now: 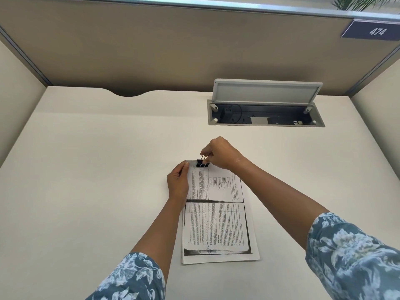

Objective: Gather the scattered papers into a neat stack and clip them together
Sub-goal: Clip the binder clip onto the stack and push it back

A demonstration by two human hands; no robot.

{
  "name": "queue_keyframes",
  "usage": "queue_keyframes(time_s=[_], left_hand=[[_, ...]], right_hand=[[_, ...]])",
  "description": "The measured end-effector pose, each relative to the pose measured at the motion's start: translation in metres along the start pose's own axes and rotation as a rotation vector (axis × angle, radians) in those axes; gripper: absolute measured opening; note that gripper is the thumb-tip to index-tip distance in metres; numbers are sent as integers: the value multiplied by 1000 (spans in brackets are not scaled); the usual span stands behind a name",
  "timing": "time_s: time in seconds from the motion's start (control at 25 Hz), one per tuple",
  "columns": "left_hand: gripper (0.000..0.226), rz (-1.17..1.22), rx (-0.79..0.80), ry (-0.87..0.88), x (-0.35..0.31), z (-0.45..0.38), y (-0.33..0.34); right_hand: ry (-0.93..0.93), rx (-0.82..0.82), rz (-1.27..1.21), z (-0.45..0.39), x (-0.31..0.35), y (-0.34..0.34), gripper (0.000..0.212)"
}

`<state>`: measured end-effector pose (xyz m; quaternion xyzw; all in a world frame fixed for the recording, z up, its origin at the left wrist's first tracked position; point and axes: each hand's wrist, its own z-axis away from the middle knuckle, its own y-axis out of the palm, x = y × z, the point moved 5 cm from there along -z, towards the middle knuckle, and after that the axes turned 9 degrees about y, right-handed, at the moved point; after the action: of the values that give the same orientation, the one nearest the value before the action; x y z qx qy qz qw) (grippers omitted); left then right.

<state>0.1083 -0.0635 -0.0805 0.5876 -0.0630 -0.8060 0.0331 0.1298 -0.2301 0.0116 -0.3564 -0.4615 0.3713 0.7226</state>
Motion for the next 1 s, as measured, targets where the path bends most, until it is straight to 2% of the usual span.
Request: queue_keyframes(time_s=[0.48,0.56,0.64,0.76,0.84,0.92,1.0], left_hand=[[26,4,-6,14,-4,1,1],[26,-7,5,19,-6,2,2],[28,10,14,9,-6,1,2],[30,34,19,-11,-4,-1,1],[27,45,22,-22,-3,-2,0],[19,80,20,-38,-3,-3,-1],[14,134,23,-61,-5,-3,-2]], right_hand=[[-81,40,-7,5,-7,3,41],[-75,41,-55,7,-15,2,53],[-60,33,-80,9,-24,0,76],[3,-92,-30,14,-45,-4,105],[127,-160,-189,19,-67,-4,111],[258,-128,-500,28,-87,3,111],[334,-84,-646,40,-103,14,106]])
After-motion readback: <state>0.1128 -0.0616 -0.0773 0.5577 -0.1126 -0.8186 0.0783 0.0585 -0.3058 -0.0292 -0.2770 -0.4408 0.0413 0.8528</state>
